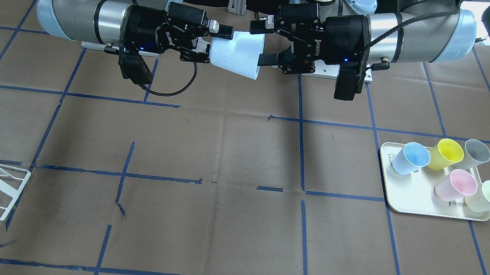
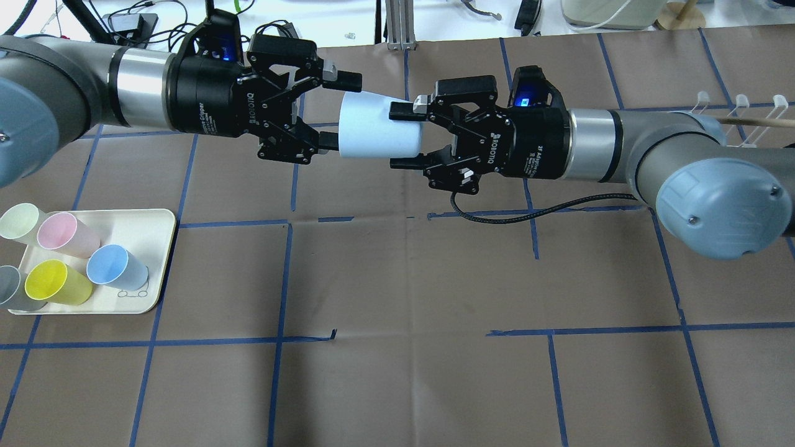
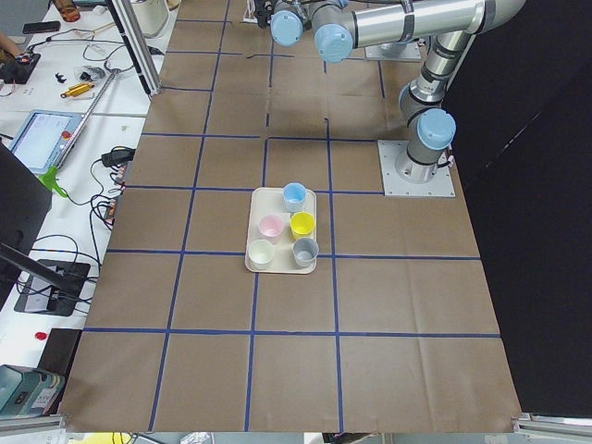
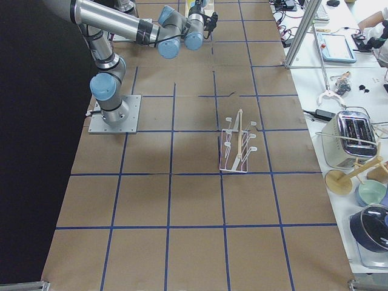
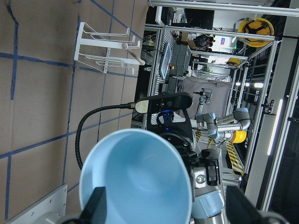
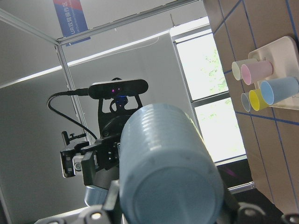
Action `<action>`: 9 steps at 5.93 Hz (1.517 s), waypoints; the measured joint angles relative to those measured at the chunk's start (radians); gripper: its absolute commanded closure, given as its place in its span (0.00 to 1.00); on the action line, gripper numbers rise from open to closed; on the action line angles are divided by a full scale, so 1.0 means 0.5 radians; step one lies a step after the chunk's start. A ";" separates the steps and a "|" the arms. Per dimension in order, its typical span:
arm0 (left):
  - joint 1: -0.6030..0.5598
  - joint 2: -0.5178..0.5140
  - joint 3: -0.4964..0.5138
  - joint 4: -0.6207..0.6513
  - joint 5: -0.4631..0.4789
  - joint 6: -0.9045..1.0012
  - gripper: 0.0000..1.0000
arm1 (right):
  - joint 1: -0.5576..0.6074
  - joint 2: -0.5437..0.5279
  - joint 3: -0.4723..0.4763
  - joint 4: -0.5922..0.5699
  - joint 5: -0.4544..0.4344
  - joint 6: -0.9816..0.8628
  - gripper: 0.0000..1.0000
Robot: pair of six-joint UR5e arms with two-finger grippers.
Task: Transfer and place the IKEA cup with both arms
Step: 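Close the left gripper on the cup's open end beside the right gripper, then open and withdraw the right gripper while the left carries the cup toward the tray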
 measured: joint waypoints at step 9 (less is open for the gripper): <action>0.006 0.013 0.049 0.005 0.005 -0.098 0.97 | -0.095 0.007 -0.009 -0.120 -0.099 0.046 0.00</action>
